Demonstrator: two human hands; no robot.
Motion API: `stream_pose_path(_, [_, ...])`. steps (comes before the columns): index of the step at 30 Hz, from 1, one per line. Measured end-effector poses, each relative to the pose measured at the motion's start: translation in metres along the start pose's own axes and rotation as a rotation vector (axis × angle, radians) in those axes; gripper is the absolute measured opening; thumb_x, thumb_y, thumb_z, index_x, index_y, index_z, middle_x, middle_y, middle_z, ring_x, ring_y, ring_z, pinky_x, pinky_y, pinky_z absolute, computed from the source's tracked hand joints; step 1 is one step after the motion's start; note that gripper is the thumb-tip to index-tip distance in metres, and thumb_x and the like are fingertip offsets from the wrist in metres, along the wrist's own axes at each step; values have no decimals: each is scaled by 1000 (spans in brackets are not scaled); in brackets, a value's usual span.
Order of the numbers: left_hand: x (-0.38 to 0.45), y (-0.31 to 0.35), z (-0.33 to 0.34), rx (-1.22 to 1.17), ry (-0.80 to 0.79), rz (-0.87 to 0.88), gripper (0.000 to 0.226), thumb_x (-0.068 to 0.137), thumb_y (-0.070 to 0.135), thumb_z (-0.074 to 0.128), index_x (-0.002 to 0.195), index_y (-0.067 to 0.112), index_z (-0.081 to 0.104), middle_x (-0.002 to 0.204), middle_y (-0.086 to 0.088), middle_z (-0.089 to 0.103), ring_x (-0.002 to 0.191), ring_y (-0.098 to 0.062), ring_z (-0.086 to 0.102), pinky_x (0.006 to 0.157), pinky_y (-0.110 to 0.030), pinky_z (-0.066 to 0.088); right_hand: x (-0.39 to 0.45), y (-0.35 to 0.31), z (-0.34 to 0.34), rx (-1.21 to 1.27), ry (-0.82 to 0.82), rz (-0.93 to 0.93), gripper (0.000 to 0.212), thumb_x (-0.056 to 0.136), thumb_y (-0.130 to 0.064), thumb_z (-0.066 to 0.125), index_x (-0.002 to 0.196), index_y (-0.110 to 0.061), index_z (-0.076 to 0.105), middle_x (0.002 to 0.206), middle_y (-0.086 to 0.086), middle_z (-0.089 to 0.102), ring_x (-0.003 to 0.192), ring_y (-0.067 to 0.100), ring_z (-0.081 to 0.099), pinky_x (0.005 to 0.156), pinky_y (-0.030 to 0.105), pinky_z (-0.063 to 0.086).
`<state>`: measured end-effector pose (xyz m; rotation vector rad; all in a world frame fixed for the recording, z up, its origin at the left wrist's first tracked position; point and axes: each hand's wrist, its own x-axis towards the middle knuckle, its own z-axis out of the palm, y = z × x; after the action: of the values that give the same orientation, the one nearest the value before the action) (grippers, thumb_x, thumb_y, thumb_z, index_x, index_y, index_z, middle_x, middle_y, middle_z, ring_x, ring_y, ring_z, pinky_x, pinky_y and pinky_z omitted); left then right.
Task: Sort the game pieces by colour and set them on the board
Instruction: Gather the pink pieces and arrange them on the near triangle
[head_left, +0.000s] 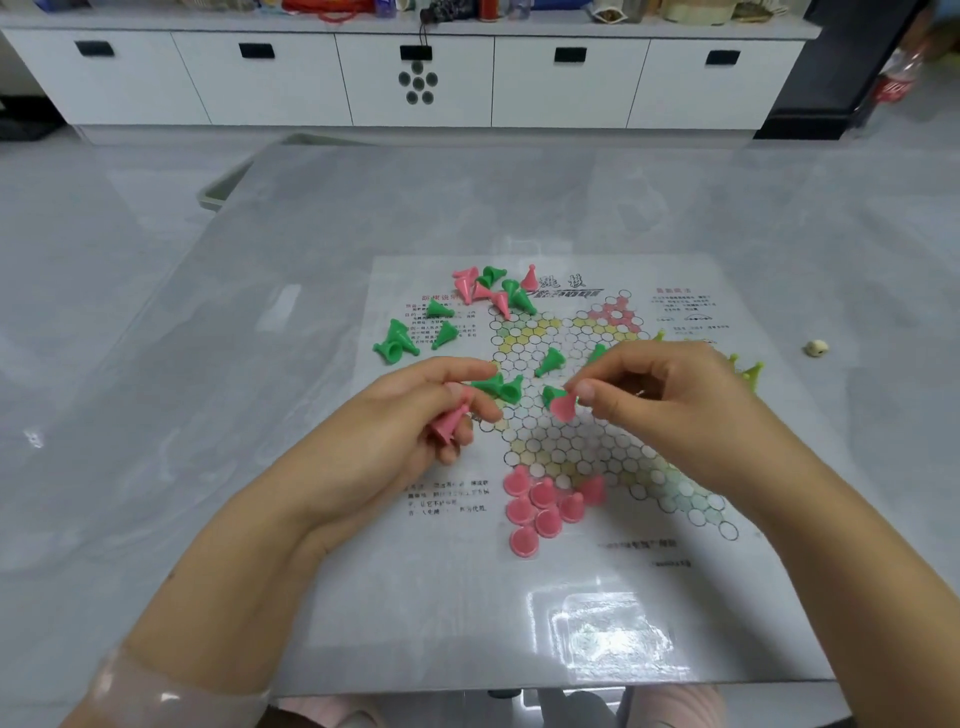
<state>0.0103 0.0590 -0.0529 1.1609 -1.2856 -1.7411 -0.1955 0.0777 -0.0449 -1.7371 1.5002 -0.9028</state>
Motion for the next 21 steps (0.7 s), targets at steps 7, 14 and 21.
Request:
stream_pose_path(7, [0,-2,-1,152,-4,27,21,96,14,39,98,16,60,72,7,69,51,-2,44,45,-13,37,-10,18,3,-106,-205,85,12,80,-19,66,73,-28,71,68,-15,71,64,-4,63,59,8,47])
stream_pose_path(14, [3,-3,-3,138,66,-9,17,93,22,45,87,16,61,68,5,68,48,-4,42,41,-14,34,-12,18,6,-98,-216,35,19,78,-18,67,67,-33,69,70,-13,71,66,-7,62,63,1,41])
stream_pose_path(21, [4,-3,-3,146,67,-23,17,92,22,46,85,16,61,68,5,68,48,-5,42,41,-14,33,-12,20,6,-142,-234,37,14,79,-21,67,71,-32,70,71,-14,71,69,-8,62,66,5,44])
